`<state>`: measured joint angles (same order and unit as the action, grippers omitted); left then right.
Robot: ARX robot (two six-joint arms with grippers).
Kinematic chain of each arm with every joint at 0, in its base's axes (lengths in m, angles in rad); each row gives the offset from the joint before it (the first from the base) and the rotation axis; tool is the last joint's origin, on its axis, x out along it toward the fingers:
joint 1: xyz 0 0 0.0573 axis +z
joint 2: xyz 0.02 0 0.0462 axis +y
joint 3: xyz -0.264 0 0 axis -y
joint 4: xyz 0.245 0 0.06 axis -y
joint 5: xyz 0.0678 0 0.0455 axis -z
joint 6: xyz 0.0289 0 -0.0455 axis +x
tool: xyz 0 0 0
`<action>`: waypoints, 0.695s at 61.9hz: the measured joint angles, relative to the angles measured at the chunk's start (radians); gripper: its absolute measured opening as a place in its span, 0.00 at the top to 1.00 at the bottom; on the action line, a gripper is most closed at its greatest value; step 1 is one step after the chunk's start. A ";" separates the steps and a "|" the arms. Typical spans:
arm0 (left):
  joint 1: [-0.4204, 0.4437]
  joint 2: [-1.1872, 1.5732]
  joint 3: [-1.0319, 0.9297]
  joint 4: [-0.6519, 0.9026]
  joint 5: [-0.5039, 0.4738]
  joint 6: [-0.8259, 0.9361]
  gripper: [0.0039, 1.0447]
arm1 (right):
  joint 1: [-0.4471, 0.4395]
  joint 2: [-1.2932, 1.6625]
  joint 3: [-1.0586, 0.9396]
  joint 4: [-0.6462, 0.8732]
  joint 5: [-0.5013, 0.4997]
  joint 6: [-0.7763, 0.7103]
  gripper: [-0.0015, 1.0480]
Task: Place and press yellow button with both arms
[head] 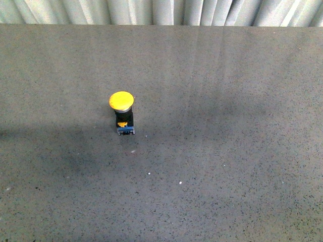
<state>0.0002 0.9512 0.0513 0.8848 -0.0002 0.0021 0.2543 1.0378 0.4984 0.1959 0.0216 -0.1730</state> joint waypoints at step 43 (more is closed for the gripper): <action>0.000 -0.474 -0.039 -0.413 0.000 0.000 0.99 | 0.278 0.751 0.575 -0.138 0.029 0.029 0.50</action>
<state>0.0002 0.4770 0.0120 0.4721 -0.0002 0.0021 0.5327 1.7889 1.0733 0.0574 0.0502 -0.1436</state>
